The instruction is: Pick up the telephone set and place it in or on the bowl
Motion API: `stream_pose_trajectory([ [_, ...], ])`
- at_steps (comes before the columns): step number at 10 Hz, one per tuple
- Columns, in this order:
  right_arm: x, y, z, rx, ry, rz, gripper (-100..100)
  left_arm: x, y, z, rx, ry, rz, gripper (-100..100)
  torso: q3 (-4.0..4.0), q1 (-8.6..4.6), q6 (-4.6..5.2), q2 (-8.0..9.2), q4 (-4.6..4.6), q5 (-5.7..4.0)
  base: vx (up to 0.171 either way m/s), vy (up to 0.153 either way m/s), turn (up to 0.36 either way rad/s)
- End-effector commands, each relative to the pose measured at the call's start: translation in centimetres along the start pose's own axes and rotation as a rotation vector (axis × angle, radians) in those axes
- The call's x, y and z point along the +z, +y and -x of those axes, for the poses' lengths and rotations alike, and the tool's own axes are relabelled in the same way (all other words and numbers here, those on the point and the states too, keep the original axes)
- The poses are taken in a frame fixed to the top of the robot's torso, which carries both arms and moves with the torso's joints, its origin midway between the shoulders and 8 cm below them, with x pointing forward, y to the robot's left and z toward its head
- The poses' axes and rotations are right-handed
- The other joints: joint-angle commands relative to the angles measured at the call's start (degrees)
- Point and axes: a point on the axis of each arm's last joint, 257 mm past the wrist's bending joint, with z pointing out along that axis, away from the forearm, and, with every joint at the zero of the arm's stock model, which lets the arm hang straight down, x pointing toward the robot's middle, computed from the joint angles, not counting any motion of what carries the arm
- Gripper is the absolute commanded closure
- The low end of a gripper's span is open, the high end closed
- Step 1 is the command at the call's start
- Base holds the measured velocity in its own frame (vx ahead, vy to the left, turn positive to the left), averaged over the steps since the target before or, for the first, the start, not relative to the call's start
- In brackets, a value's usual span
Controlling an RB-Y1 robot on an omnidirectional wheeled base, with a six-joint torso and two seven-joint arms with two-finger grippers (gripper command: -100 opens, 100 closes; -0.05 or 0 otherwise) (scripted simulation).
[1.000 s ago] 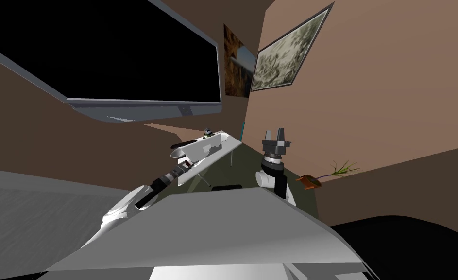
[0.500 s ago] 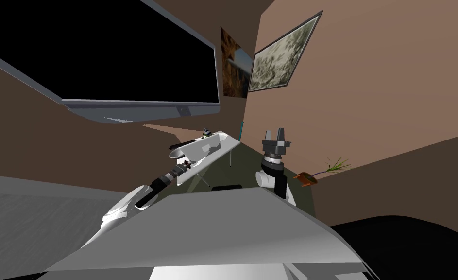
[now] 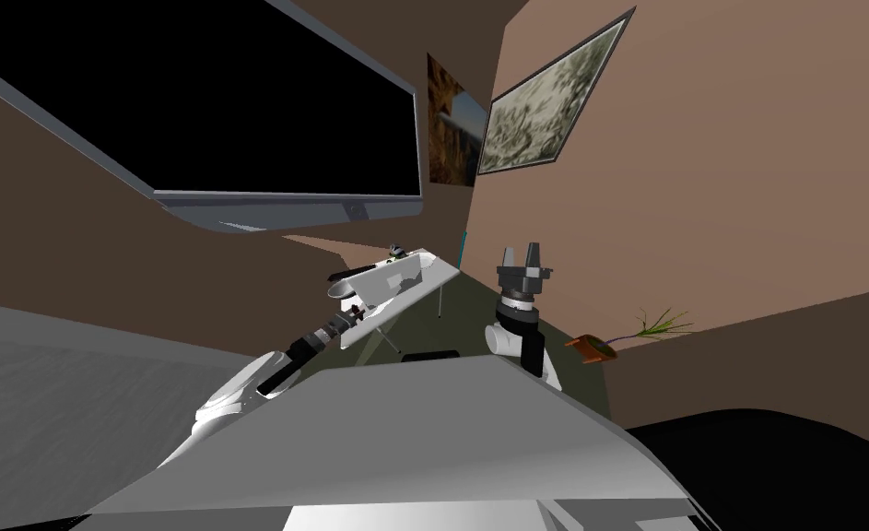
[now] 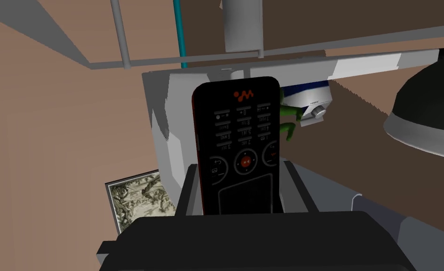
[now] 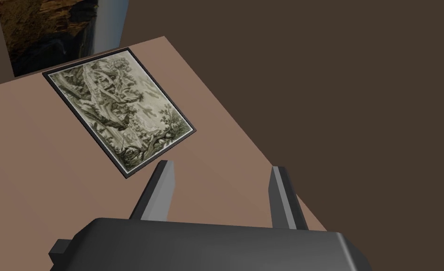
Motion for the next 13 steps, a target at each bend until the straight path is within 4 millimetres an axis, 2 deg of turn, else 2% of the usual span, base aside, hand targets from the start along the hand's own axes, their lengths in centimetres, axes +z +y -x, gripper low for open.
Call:
stream_pose_trajectory([
  [1,0.0,0.0,0.0,0.0,0.0,0.0,0,0.0,-1.4,0.2,0.007,-0.002,-0.031,100,0.0,0.0,0.0,0.0,0.0,0.0,0.072,0.034,0.233],
  [2,0.0,0.0,0.0,0.0,0.0,0.0,0,0.0,-2.3,0.3,0.011,-0.003,-0.05,100,-0.03,0.04,0.02,-0.05,-0.01,0.01,0.062,0.032,0.207],
  [3,0.0,0.0,0.0,0.0,0.0,0.0,0,0.0,-1.7,0.3,0.01,-0.002,-0.037,100,-0.02,0.05,0.02,-0.03,-0.01,0.01,0.023,0.011,0.043],
  [4,0.0,0.0,0.0,0.0,0.0,0.0,0,0.0,-1.8,0.3,0.01,-0.002,-0.039,0,0.01,0.0,0.1,0.03,0.0,0.02,0.0,0.0,0.0],
  [5,0.0,0.0,0.0,0.0,0.0,0.0,0,-0.4,-0.2,-0.4,0.008,0.032,-0.013,100,0.04,-0.04,0.1,0.09,0.01,0.01,-0.045,-0.031,-0.032],
  [8,0.0,0.0,0.0,0.0,0.0,0.0,0,-1.1,2.6,-1.3,0.002,0.081,0.035,100,0.2,0.14,-0.15,0.6,-0.14,0.19,-0.111,-0.045,-0.042],
  [13,0.0,0.0,0.0,0.0,0.0,0.0,0,-3.3,9.1,-2.6,-0.015,0.169,0.158,100,0.07,0.94,-0.6,0.65,-0.46,0.59,-0.095,-0.025,-0.053],
])
